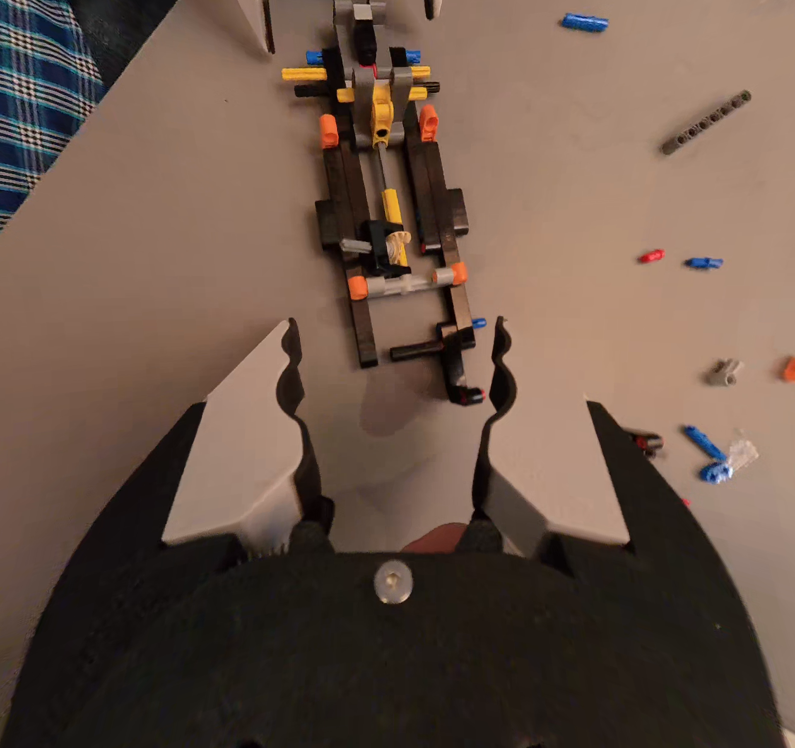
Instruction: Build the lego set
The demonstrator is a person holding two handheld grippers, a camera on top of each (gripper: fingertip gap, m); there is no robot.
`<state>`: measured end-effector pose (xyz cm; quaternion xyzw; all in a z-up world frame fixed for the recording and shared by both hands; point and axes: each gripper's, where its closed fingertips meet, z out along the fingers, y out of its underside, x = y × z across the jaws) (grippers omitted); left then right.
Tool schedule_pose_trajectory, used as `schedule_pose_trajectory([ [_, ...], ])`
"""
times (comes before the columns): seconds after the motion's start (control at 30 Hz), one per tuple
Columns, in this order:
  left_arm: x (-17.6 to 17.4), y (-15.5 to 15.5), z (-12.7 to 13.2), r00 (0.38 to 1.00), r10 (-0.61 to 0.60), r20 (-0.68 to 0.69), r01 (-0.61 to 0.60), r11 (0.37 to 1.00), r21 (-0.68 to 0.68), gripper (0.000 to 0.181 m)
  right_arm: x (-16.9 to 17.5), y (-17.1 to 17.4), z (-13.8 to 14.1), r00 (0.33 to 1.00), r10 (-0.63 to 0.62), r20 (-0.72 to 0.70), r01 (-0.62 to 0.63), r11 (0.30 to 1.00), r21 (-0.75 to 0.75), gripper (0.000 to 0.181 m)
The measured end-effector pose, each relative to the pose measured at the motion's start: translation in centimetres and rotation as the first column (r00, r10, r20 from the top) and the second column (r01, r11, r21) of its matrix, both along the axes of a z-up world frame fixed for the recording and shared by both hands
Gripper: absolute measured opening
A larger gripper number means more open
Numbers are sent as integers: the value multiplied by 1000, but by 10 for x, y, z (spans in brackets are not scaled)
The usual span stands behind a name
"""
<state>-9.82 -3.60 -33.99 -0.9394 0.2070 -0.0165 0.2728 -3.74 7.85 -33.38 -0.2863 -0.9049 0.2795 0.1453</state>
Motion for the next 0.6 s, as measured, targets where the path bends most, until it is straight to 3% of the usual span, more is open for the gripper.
schedule_pose_trajectory([
  [0.17,3,4,-3,1000,-6,-8,7,1000,24,62,-8,-11,-9,997,55,51,-53,998,-36,77],
  [0.3,3,5,-4,1000,-4,29,3,1000,31,55,-8,-11,-10,995,59,86,-54,997,-57,56],
  [0.47,-5,8,-3,1000,6,26,-7,999,42,54,-4,-10,-10,995,-14,101,18,999,-43,56],
  [0.6,-14,8,-3,999,38,26,-39,998,42,62,2,-5,-10,980,-168,104,171,985,-24,55],
])
